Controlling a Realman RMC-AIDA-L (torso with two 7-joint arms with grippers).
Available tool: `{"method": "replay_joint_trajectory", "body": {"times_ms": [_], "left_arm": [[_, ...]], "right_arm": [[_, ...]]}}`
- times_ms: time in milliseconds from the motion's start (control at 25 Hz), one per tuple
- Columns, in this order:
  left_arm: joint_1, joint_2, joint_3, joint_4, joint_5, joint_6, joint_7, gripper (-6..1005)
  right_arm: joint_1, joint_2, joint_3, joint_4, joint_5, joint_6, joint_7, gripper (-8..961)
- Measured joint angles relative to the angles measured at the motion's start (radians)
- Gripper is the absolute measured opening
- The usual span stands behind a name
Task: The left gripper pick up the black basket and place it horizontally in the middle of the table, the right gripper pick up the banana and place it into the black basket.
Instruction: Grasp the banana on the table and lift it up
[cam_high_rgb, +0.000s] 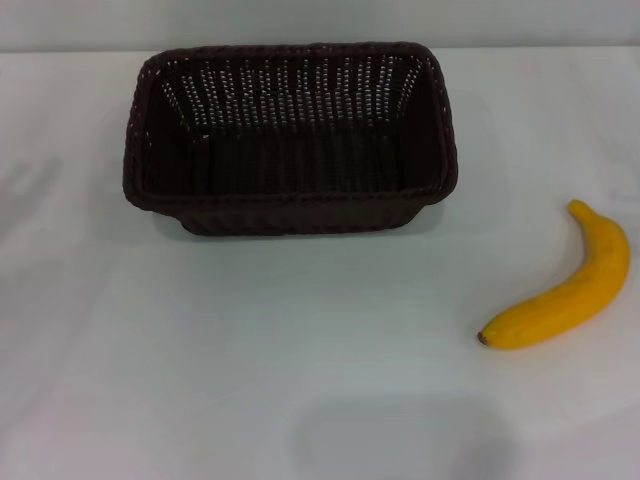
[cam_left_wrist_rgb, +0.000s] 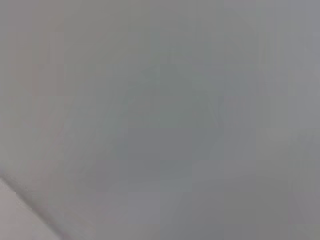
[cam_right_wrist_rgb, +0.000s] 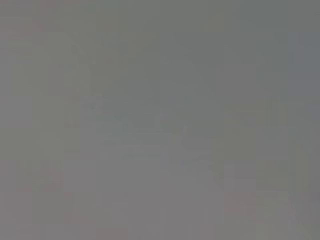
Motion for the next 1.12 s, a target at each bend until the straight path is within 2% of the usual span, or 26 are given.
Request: {"method": "replay_joint_trajectory", "body": {"times_ms": [120, 200, 400, 480, 560, 600, 800, 1000, 1120], "left_arm": [[0.051, -0.039, -0.076, -0.027, -0.137, 0.014, 0.170, 776], [0.064, -0.047, -0.123, -0.051, -0.164, 0.037, 0.271, 773], [0.051, -0.034, -0.222, -0.132, -0.171, 0.121, 0.455, 771], [0.038, -0.038, -0.263, -0.139, -0.171, 0.157, 0.526, 771], [0.022, -0.042, -0.300, -0.147, -0.172, 0.189, 0.579, 770], [0.013, -0.042, -0.316, -0.154, -0.172, 0.205, 0.602, 770], [-0.035, -0.033, -0.350, -0.180, -0.175, 0.265, 0.727, 772], [-0.069, -0.027, -0.358, -0.211, -0.205, 0.325, 0.818, 771], [-0.085, -0.022, -0.359, -0.228, -0.213, 0.335, 0.845, 771]], "right_arm": [[-0.054, -0.019, -0.088, -0.067, -0.087, -0.008, 0.278, 869], [-0.105, -0.033, -0.145, -0.142, -0.166, -0.003, 0.491, 869], [-0.218, -0.084, -0.298, -0.431, -0.455, 0.038, 0.984, 869], [-0.244, -0.092, -0.319, -0.559, -0.608, 0.036, 1.155, 869], [-0.266, -0.084, -0.321, -0.745, -0.835, 0.032, 1.364, 869], [-0.273, -0.073, -0.320, -0.834, -0.955, 0.034, 1.460, 869], [-0.260, 0.000, -0.336, -1.243, -1.478, 0.147, 1.877, 869], [-0.184, 0.006, -0.496, -1.443, -1.842, 0.333, 2.194, 865], [-0.122, 0.010, -0.590, -1.488, -1.989, 0.457, 2.331, 863]]}}
